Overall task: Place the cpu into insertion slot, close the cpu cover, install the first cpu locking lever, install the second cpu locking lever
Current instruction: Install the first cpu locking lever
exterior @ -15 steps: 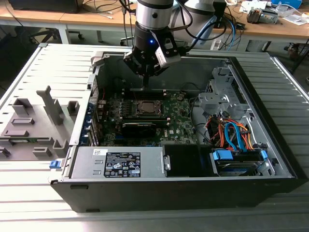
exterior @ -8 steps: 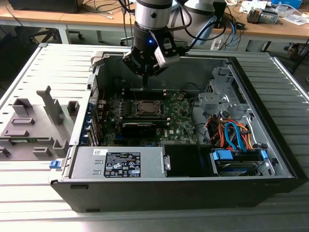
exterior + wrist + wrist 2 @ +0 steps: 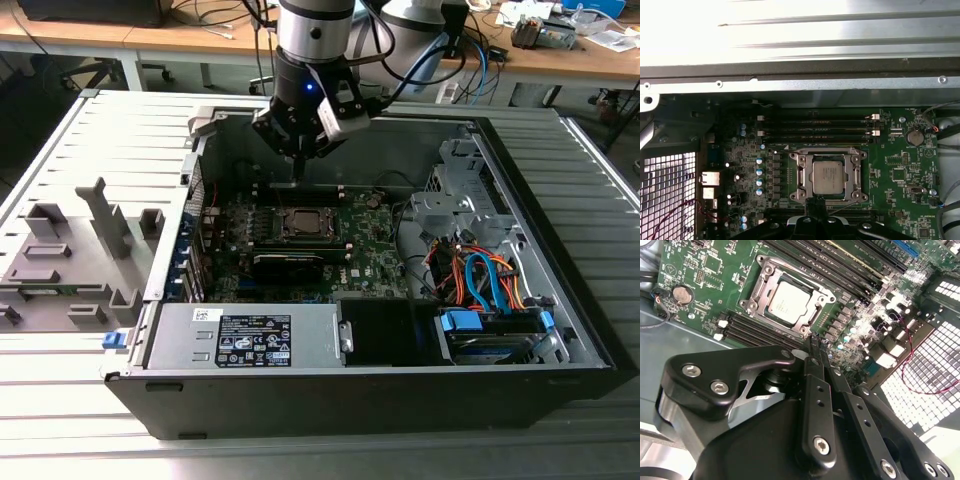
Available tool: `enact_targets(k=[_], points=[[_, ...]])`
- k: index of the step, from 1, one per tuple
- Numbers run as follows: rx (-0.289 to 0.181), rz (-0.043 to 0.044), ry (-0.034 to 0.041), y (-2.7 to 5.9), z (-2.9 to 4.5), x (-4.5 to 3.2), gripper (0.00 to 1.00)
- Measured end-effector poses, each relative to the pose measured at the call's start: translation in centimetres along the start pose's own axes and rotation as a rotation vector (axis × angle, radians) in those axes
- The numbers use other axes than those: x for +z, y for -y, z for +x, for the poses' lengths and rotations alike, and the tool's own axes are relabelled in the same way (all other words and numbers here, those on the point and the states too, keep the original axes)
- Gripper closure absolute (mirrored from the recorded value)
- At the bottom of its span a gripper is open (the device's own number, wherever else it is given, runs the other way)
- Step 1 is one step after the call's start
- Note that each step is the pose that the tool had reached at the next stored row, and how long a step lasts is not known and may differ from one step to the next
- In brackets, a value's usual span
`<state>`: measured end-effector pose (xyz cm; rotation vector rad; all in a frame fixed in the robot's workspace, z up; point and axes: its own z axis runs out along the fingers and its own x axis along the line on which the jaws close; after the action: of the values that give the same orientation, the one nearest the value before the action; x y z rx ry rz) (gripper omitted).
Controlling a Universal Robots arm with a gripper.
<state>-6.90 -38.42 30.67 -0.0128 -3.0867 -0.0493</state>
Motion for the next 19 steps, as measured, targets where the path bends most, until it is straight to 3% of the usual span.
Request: enact_targets(k=[10, 12, 19], points=[[0.000, 0.0000, 0.0000, 0.00, 0.30, 0.03, 0.89], [0.000, 0.0000, 0.0000, 0.02, 0.45, 0.41, 0.89], [0.000, 0.0000, 0.0000, 0.02, 0.70, 0.58, 0.89]])
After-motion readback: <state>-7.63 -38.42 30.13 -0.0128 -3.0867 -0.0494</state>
